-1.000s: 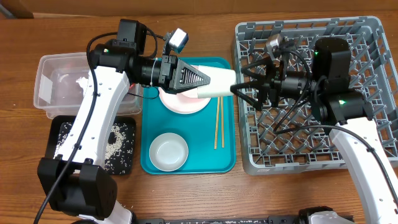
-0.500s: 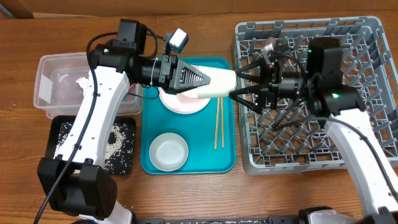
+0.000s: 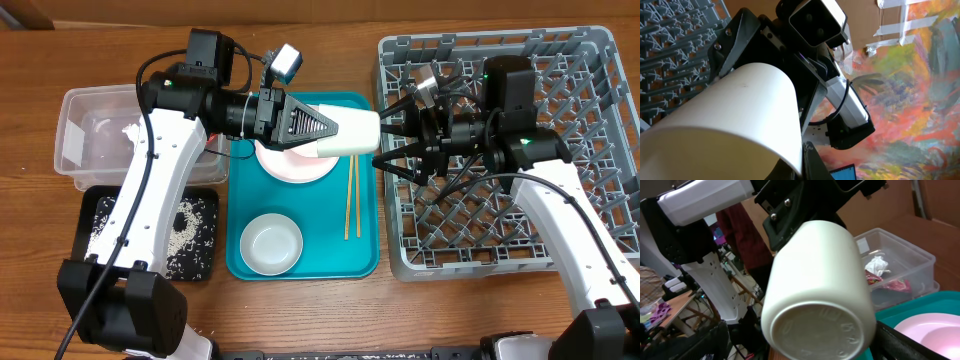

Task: Sort waste into correct bins and load items into the dishwasher
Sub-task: 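Grasp the cup's base with the right gripper beside the left gripper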

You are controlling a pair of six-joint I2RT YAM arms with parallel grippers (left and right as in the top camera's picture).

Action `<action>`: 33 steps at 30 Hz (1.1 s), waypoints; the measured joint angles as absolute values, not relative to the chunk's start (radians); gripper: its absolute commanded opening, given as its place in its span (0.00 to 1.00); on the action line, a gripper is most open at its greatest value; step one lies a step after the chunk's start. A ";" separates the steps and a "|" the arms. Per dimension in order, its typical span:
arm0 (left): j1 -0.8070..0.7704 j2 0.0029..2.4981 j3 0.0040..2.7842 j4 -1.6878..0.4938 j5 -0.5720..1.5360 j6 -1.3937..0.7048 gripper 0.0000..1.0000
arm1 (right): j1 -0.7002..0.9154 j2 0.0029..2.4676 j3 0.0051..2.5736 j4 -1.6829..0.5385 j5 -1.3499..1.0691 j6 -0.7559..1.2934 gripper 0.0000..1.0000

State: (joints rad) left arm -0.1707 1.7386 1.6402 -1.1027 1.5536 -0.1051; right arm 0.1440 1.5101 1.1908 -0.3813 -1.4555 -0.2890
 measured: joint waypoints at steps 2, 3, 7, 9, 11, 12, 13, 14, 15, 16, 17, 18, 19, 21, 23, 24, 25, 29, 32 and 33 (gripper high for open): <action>-0.171 1.739 1.640 -1.103 1.557 -0.105 0.04 | 0.152 1.510 1.191 -0.377 -1.459 -0.289 0.91; -0.172 1.738 1.640 -1.103 1.560 -0.105 0.04 | 0.157 1.510 1.191 -0.375 -1.458 -0.289 0.91; -0.189 1.734 1.640 -1.100 1.563 -0.105 0.04 | 0.183 1.510 1.191 -0.355 -1.441 -0.287 0.91; -0.197 1.733 1.640 -1.099 1.563 -0.105 0.04 | 0.194 1.510 1.191 -0.344 -1.429 -0.282 0.87; -0.202 1.733 1.640 -1.099 1.563 -0.105 0.04 | 0.203 1.510 1.191 -0.316 -1.410 -0.262 0.83; -0.203 1.733 1.640 -1.099 1.563 -0.105 0.04 | 0.204 1.510 1.191 -0.300 -1.404 -0.249 0.81; -0.204 1.733 1.640 -1.099 1.563 -0.104 0.04 | 0.205 1.510 1.191 -0.282 -1.399 -0.234 0.80; -0.204 1.733 1.640 -1.099 1.563 -0.104 0.04 | 0.205 1.510 1.191 -0.266 -1.394 -0.221 0.80; -0.204 1.732 1.640 -1.098 1.563 -0.104 0.04 | 0.205 1.510 1.191 -0.253 -1.391 -0.206 0.78; -0.204 1.732 1.640 -1.097 1.563 -0.104 0.04 | 0.205 1.510 1.191 -0.235 -1.389 -0.190 0.77; -0.204 1.731 1.640 -1.097 1.563 -0.104 0.04 | 0.205 1.510 1.191 -0.224 -1.386 -0.176 0.76; -0.204 1.730 1.640 -1.097 1.563 -0.104 0.05 | 0.205 1.510 1.191 -0.220 -1.386 -0.168 0.74; -0.204 1.730 1.640 -1.097 1.563 -0.104 0.04 | 0.205 1.510 1.191 -0.219 -1.386 -0.158 0.73; -0.203 1.730 1.641 -1.096 1.563 -0.103 0.04 | 0.205 1.510 1.191 -0.218 -1.385 -0.150 0.72; -0.203 1.730 1.640 -1.095 1.563 -0.101 0.07 | 0.205 1.510 1.191 -0.220 -1.386 -0.139 0.71; -0.203 1.730 1.640 -1.095 1.563 -0.101 0.12 | 0.205 1.510 1.191 -0.220 -1.386 -0.136 0.70; -0.203 1.730 1.640 -1.095 1.563 -0.100 0.17 | 0.205 1.510 1.191 -0.220 -1.386 -0.133 0.69; -0.204 1.730 1.640 -1.095 1.555 -0.100 0.32 | 0.205 1.510 1.191 -0.217 -1.384 -0.115 0.68; -0.203 1.730 1.640 -1.094 1.538 -0.100 0.38 | 0.205 1.510 1.191 -0.221 -1.364 -0.086 0.67; -0.203 1.730 1.640 -1.092 1.534 -0.101 0.40 | 0.205 1.510 1.191 -0.221 -1.355 -0.078 0.66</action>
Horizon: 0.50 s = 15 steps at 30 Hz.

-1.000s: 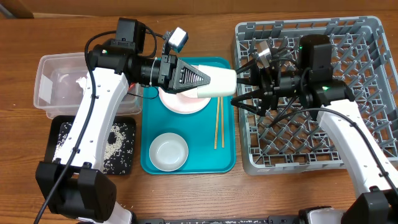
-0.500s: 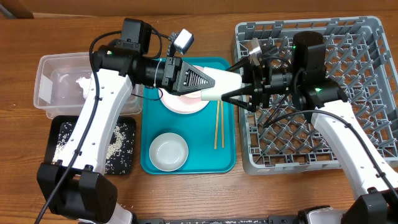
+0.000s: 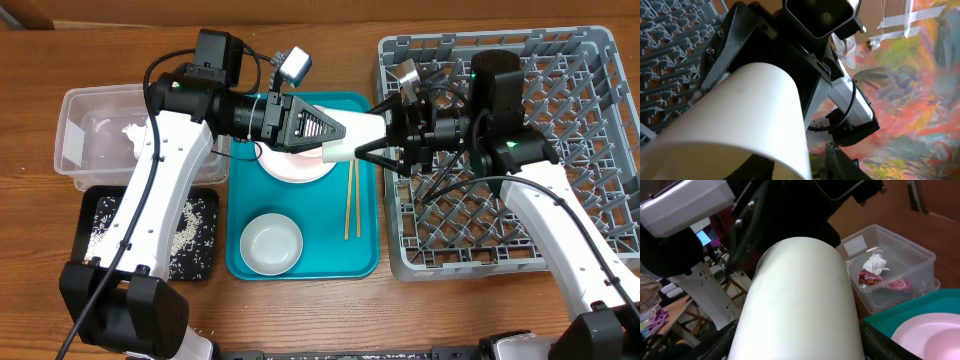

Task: Sort waste into correct bins and load items into the dishwasher
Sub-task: 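Grasp the cup's base with the right gripper beside the left gripper, then open the left gripper and pull the cup into the rack with the right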

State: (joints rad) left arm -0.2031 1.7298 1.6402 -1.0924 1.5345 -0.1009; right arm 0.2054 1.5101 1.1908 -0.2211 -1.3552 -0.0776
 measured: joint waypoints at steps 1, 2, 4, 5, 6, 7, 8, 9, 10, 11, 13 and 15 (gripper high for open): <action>-0.203 1.730 1.640 -1.088 1.532 -0.101 0.41 | 0.205 1.510 1.191 -0.222 -1.344 -0.065 0.66; -0.202 1.730 1.641 -1.081 1.530 -0.101 0.43 | 0.206 1.510 1.191 -0.225 -1.331 -0.052 0.65; -0.197 1.730 1.641 -1.062 1.525 -0.101 0.47 | 0.206 1.510 1.191 -0.232 -1.298 -0.028 0.65; -0.193 1.730 1.640 -1.053 1.524 -0.100 0.48 | 0.205 1.510 1.191 -0.241 -1.280 -0.018 0.65; -0.187 1.730 1.640 -1.046 1.522 -0.101 0.49 | 0.206 1.510 1.191 -0.253 -1.261 -0.011 0.65; -0.179 1.730 1.640 -1.043 1.517 -0.100 0.51 | 0.206 1.510 1.191 -0.266 -1.244 -0.003 0.65; -0.170 1.730 1.640 -1.040 1.510 -0.100 0.52 | 0.206 1.510 1.191 -0.281 -1.222 0.005 0.65; -0.160 1.730 1.640 -1.039 1.503 -0.100 0.54 | 0.207 1.510 1.191 -0.293 -1.199 0.009 0.65; -0.149 1.730 1.640 -1.039 1.494 -0.100 0.55 | 0.210 1.510 1.191 -0.309 -1.181 0.012 0.65; -0.139 1.730 1.640 -1.039 1.481 -0.101 0.56 | 0.212 1.510 1.191 -0.325 -1.154 0.015 0.65; -0.120 1.730 1.640 -1.040 1.445 -0.100 0.64 | 0.216 1.510 1.191 -0.351 -1.097 0.027 0.65; -0.111 1.730 1.640 -1.051 1.412 -0.096 0.77 | 0.219 1.509 1.191 -0.378 -1.003 0.052 0.65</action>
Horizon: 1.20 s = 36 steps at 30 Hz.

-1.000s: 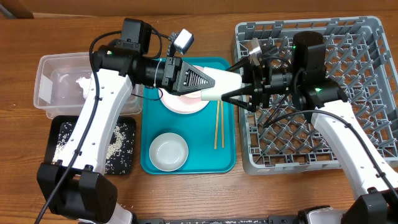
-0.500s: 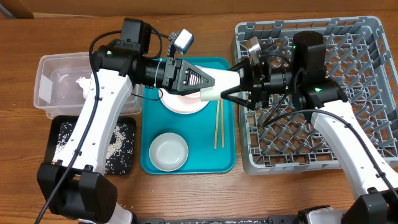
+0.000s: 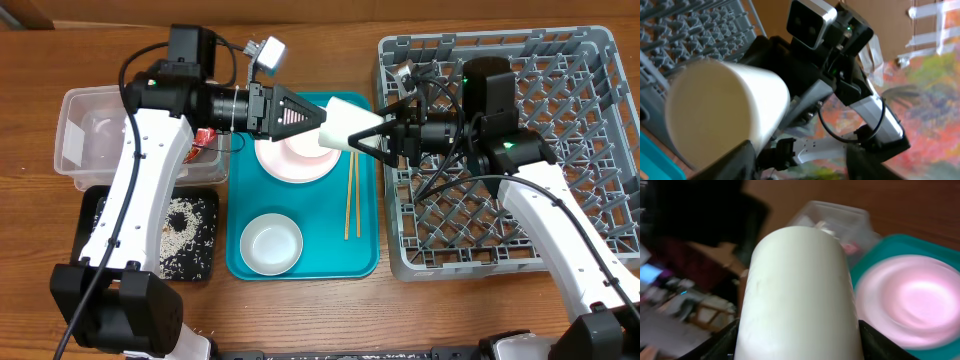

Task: Sort waste into correct bins and load items into the dishwasher
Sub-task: 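Open the left gripper and pull the cup into the rack with the right, then lower the cup upside down into the rack with the right gripper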

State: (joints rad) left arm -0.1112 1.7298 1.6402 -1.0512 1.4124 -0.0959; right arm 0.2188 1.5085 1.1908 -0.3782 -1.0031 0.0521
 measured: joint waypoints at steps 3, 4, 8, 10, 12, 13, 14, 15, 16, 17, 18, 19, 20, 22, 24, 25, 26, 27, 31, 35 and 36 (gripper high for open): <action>-0.113 1.729 1.641 -1.074 1.365 -0.101 0.80 | 0.216 1.509 1.190 -0.418 -0.826 0.097 0.64; -0.116 1.729 1.641 -1.078 1.348 -0.102 0.81 | 0.216 1.509 1.190 -0.427 -0.778 0.109 0.64; -0.118 1.729 1.641 -1.087 1.271 -0.102 0.86 | 0.216 1.509 1.190 -0.465 -0.568 0.163 0.64; -0.118 1.729 1.641 -1.095 1.236 -0.101 1.00 | 0.216 1.509 1.190 -0.475 -0.487 0.180 0.64; -0.118 1.729 1.641 -1.110 1.185 -0.102 1.00 | 0.214 1.509 1.190 -0.489 -0.374 0.194 0.64; -0.118 1.729 1.641 -1.121 1.165 -0.103 1.00 | 0.213 1.509 1.190 -0.492 -0.357 0.195 0.64; -0.118 1.729 1.641 -1.131 1.142 -0.102 1.00 | 0.210 1.509 1.190 -0.498 -0.308 0.202 0.64; -0.118 1.729 1.641 -1.135 1.101 -0.101 1.00 | 0.205 1.509 1.190 -0.504 -0.255 0.206 0.64; -0.118 1.729 1.641 -1.137 1.081 -0.101 1.00 | 0.202 1.509 1.190 -0.511 -0.224 0.208 0.64; -0.118 1.729 1.641 -1.138 1.059 -0.101 1.00 | 0.200 1.509 1.190 -0.519 -0.184 0.209 0.64; -0.118 1.729 1.641 -1.138 1.037 -0.101 1.00 | 0.198 1.509 1.190 -0.527 -0.147 0.210 0.64; -0.118 1.729 1.641 -1.138 1.015 -0.101 1.00 | 0.197 1.509 1.190 -0.537 -0.109 0.210 0.64; -0.118 1.729 1.641 -1.138 0.988 -0.101 1.00 | 0.197 1.509 1.190 -0.548 -0.065 0.211 0.64; -0.118 1.729 1.641 -1.138 0.945 -0.102 1.00 | 0.196 1.509 1.190 -0.556 0.004 0.213 0.64; -0.118 1.729 1.641 -1.138 0.878 -0.101 1.00 | 0.196 1.509 1.190 -0.555 0.062 0.213 0.64; -0.118 1.729 1.641 -1.138 0.847 -0.101 1.00 | 0.196 1.509 1.190 -0.553 0.075 0.213 0.64; -0.118 1.729 1.641 -1.138 0.816 -0.102 1.00 | 0.196 1.509 1.190 -0.549 0.086 0.213 0.64; -0.118 1.729 1.641 -1.138 0.779 -0.101 1.00 | 0.196 1.509 1.190 -0.545 0.096 0.213 0.64; -0.118 1.729 1.641 -1.138 0.652 -0.101 1.00 | 0.195 1.509 1.190 -0.540 0.113 0.214 0.64; -0.118 1.729 1.641 -1.138 0.495 -0.101 1.00 | 0.195 1.513 1.190 -0.534 0.102 0.213 0.64; -0.118 1.729 1.641 -1.138 0.461 -0.101 1.00 | 0.195 1.515 1.190 -0.533 0.100 0.213 0.64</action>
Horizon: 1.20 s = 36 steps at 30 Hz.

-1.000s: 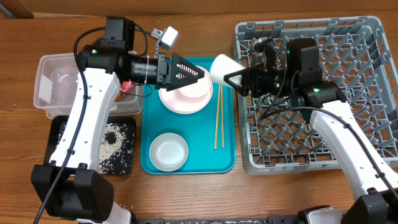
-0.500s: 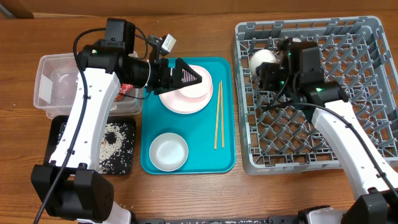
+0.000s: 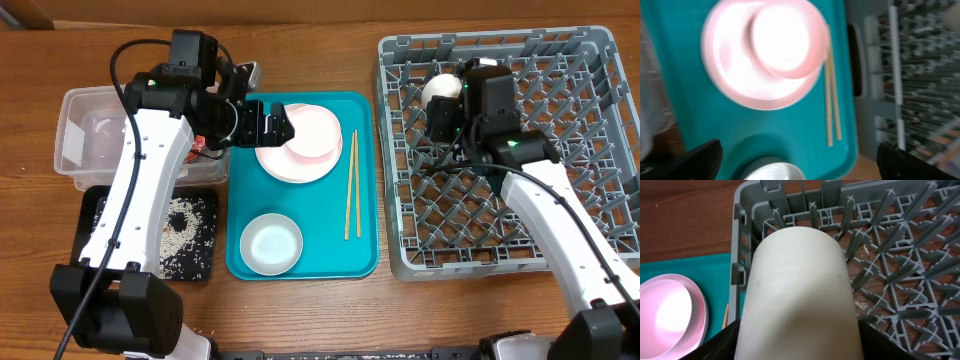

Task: Sort waste into correct bins and load items into the dishwasher
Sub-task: 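Lower the cup upside down into the rack with the right gripper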

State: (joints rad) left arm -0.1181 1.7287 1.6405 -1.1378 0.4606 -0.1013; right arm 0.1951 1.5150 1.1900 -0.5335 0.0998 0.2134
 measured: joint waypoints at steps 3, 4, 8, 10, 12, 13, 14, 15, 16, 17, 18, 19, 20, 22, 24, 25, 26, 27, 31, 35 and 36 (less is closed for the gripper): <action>-0.118 1.729 1.641 -1.138 0.362 -0.101 1.00 | 0.195 1.549 1.190 -0.529 0.086 0.214 0.64; -0.118 1.729 1.641 -1.138 0.345 -0.101 1.00 | 0.195 1.570 1.190 -0.519 0.083 0.214 0.64; -0.118 1.729 1.641 -1.138 0.301 -0.101 1.00 | 0.195 1.616 1.190 -0.485 0.081 0.216 0.64; -0.118 1.729 1.641 -1.138 0.294 -0.101 1.00 | 0.195 1.628 1.190 -0.474 0.081 0.217 0.64; -0.118 1.729 1.641 -1.138 0.287 -0.101 1.00 | 0.195 1.632 1.190 -0.471 0.078 0.216 0.64; -0.118 1.729 1.641 -1.138 0.286 -0.101 1.00 | 0.195 1.632 1.190 -0.470 0.078 0.217 0.64; -0.118 1.729 1.641 -1.138 0.283 -0.101 1.00 | 0.195 1.632 1.190 -0.470 0.078 0.216 0.64; -0.118 1.729 1.641 -1.138 0.283 -0.101 1.00 | 0.195 1.632 1.190 -0.470 0.078 0.216 0.64; -0.118 1.729 1.641 -1.138 0.282 -0.101 1.00 | 0.195 1.632 1.190 -0.471 0.076 0.216 0.64; -0.118 1.729 1.641 -1.138 0.279 -0.101 1.00 | 0.195 1.632 1.190 -0.471 0.074 0.217 0.64; -0.118 1.729 1.641 -1.138 0.279 -0.101 1.00 | 0.195 1.632 1.190 -0.471 0.069 0.216 0.64; -0.118 1.729 1.641 -1.138 0.279 -0.101 1.00 | 0.195 1.632 1.190 -0.471 0.059 0.216 0.64; -0.118 1.729 1.641 -1.138 0.279 -0.101 1.00 | 0.195 1.632 1.190 -0.471 0.048 0.217 0.64; -0.118 1.729 1.641 -1.138 0.279 -0.101 1.00 | 0.195 1.632 1.190 -0.471 0.033 0.216 0.64; -0.118 1.729 1.641 -1.138 0.279 -0.101 1.00 | 0.195 1.633 1.190 -0.471 0.025 0.216 0.65; -0.118 1.729 1.641 -1.138 0.279 -0.101 1.00 | 0.195 1.635 1.190 -0.470 0.022 0.217 0.65; -0.118 1.729 1.641 -1.138 0.279 -0.101 1.00 | 0.195 1.638 1.190 -0.470 0.019 0.217 0.66; -0.118 1.729 1.641 -1.138 0.279 -0.101 1.00 | 0.196 1.643 1.190 -0.471 0.015 0.216 0.66; -0.118 1.729 1.641 -1.138 0.279 -0.101 1.00 | 0.196 1.668 1.190 -0.467 0.009 0.216 0.67; -0.118 1.729 1.641 -1.138 0.279 -0.101 1.00 | 0.196 1.686 1.190 -0.458 0.006 0.216 0.69; -0.118 1.729 1.641 -1.138 0.279 -0.101 1.00 | 0.196 1.689 1.190 -0.456 0.006 0.216 0.70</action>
